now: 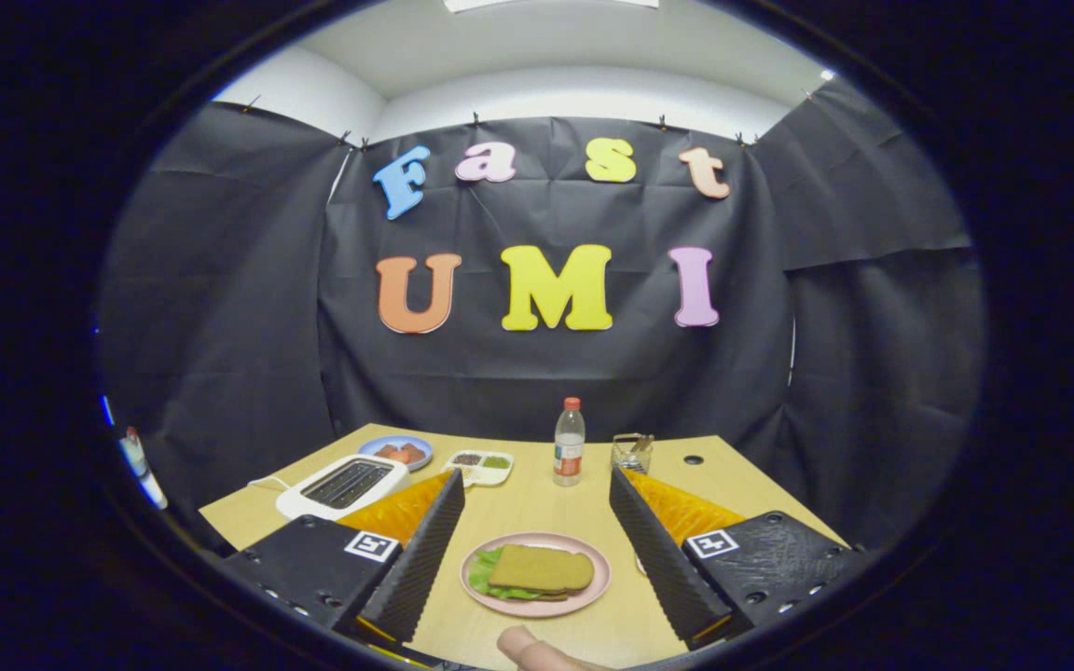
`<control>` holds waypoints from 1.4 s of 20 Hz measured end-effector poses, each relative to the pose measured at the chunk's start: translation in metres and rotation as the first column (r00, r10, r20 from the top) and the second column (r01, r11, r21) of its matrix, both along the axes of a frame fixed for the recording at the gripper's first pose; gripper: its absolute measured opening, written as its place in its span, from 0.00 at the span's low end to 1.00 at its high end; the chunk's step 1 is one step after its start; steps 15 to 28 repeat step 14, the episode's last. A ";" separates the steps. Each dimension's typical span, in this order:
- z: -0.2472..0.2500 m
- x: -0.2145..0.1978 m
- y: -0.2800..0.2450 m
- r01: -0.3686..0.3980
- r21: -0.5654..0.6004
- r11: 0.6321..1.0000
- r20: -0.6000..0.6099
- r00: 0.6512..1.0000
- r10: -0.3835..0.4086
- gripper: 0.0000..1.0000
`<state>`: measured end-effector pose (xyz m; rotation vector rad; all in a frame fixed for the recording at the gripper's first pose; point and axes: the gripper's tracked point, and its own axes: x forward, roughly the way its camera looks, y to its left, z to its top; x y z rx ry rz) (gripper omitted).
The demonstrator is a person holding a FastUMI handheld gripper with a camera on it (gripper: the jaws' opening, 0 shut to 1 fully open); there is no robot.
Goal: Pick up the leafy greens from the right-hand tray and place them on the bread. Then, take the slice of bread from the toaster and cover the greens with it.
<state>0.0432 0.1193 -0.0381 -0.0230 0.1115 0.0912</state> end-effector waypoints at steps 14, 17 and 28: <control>-0.011 -0.077 -0.023 -0.010 0.042 0.999 0.080 0.997 0.007 0.96; -0.011 -0.077 -0.023 -0.010 0.042 0.999 0.080 0.997 0.007 0.96; -0.011 -0.077 -0.023 -0.010 0.042 0.999 0.080 0.997 0.007 0.96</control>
